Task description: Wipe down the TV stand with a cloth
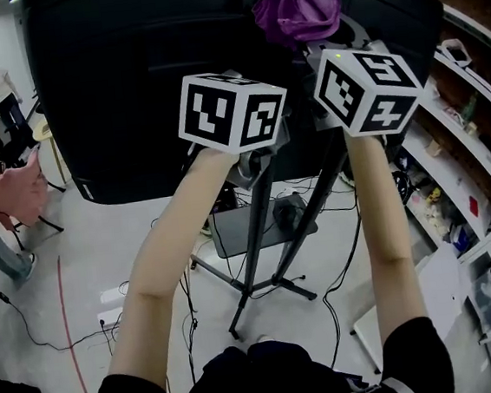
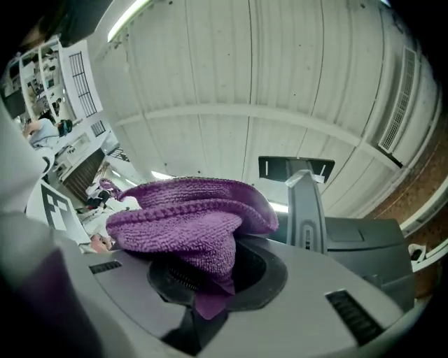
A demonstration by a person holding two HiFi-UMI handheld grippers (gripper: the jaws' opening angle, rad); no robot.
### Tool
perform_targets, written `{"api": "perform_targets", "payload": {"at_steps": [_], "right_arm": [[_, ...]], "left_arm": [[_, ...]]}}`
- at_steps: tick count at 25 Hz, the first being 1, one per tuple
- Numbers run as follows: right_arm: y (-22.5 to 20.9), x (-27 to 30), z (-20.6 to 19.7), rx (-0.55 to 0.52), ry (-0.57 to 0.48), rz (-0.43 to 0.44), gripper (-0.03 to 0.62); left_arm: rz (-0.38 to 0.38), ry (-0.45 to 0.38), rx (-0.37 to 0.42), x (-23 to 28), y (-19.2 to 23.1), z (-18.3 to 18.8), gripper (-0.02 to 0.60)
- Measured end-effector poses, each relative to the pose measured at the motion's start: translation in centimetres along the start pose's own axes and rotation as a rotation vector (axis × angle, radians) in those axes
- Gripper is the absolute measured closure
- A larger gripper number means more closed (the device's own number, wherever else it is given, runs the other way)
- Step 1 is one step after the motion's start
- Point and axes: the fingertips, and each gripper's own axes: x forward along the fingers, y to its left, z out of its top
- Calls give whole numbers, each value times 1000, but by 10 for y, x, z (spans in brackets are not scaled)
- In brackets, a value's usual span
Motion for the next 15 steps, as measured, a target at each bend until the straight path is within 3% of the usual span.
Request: {"api": "perform_targets", "payload": {"at_steps": [5,15], "right_arm": [[-8,18,-7,-28,47,-47,530],[-5,2,-25,9,89,-87,530]], "left_arm": [[6,-4,-19,0,10,15,575],[-33,18,-80,-4,8,-9,575]]}}
